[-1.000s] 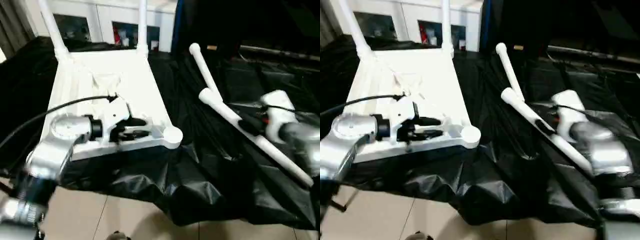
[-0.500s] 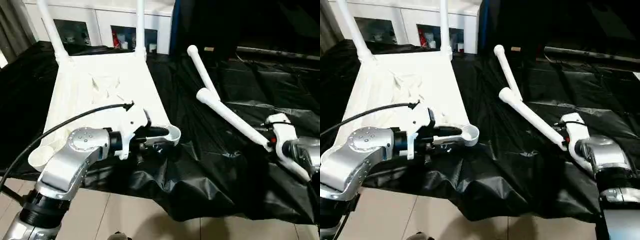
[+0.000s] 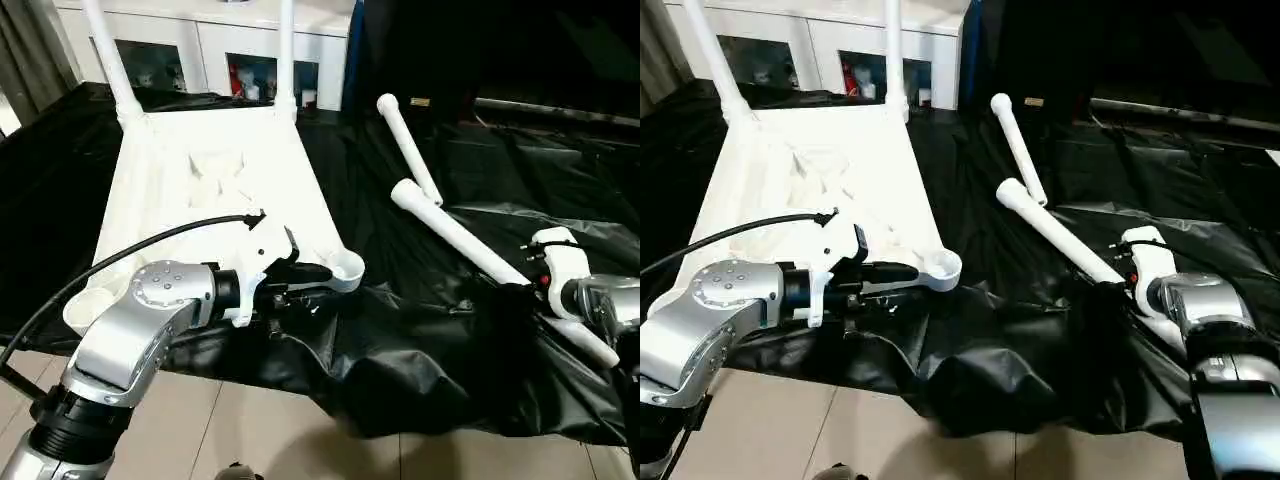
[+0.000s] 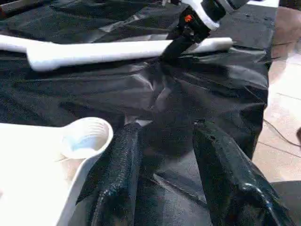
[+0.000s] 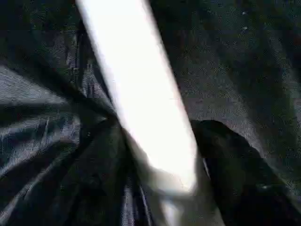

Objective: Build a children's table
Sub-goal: Insert table leg to table base

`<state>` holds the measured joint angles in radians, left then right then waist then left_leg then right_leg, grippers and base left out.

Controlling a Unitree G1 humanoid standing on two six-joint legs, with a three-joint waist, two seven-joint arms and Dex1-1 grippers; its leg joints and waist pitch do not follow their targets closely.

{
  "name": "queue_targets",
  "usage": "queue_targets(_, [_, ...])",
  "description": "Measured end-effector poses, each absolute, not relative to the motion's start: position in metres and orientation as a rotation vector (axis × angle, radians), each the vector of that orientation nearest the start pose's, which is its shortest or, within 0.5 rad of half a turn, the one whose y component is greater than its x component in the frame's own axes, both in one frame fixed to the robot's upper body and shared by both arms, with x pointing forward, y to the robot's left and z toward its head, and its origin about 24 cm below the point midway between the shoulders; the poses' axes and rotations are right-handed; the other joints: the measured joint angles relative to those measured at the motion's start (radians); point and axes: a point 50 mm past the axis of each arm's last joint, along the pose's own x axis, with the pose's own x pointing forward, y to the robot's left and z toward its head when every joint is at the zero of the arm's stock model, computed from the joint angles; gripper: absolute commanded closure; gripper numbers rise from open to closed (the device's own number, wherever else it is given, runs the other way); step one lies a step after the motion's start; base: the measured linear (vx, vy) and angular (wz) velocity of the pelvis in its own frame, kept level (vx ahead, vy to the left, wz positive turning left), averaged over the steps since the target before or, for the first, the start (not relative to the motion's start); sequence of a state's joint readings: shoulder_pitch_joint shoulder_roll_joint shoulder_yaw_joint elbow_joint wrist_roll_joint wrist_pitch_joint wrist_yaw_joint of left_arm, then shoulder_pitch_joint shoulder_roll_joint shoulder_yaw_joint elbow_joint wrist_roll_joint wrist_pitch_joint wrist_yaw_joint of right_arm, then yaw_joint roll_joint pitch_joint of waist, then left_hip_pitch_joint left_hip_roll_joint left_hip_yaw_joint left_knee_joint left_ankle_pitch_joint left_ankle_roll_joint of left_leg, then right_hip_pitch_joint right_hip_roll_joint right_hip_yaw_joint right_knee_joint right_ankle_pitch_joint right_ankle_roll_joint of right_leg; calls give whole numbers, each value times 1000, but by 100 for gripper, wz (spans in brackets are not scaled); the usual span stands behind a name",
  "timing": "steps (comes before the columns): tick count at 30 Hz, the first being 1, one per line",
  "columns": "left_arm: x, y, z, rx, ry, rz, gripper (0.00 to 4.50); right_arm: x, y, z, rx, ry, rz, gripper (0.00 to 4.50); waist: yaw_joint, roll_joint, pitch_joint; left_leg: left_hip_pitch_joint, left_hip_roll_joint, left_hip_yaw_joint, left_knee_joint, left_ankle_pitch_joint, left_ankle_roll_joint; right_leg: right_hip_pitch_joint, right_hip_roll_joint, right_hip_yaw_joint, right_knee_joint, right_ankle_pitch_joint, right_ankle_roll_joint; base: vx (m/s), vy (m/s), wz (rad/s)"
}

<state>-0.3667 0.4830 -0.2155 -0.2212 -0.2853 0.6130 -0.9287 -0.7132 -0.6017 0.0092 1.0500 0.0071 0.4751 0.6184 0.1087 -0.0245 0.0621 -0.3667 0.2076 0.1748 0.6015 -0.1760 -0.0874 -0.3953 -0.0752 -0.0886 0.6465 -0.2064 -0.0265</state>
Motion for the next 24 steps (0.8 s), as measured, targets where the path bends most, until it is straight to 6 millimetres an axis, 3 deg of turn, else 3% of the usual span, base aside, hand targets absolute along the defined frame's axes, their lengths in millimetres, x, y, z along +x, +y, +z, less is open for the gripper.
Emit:
queue_targets(7, [269, 128, 121, 259, 272, -1169, 252, 325, -303, 40, -65, 822, 180, 278, 0, 1, 0, -1, 0, 0, 0, 0, 0, -1, 0, 0, 0, 1, 0, 0, 0, 0])
queue_targets(14, [270, 130, 122, 262, 271, -1158, 252, 325, -300, 44, 31, 783, 250, 301, 3, 0, 0, -5, 0, 0, 0, 2, 3, -5, 0, 0, 0, 1, 0, 0, 0, 0])
queue_targets(20, [269, 132, 127, 277, 256, -1152, 252, 336, -290, 75, 186, 581, 396, 302, 3, -1, 1, -7, 0, 1, 0, 3, 5, -7, 0, 0, 0, 1, 0, 0, 0, 0])
queue_targets(24, [274, 127, 128, 226, 229, -1108, 252, 341, -272, 95, 310, 422, 515, 302, 5, -2, 1, -7, 0, 1, 0, 4, 5, -7, 0, 0, 0, 1, 0, 0, 0, 0])
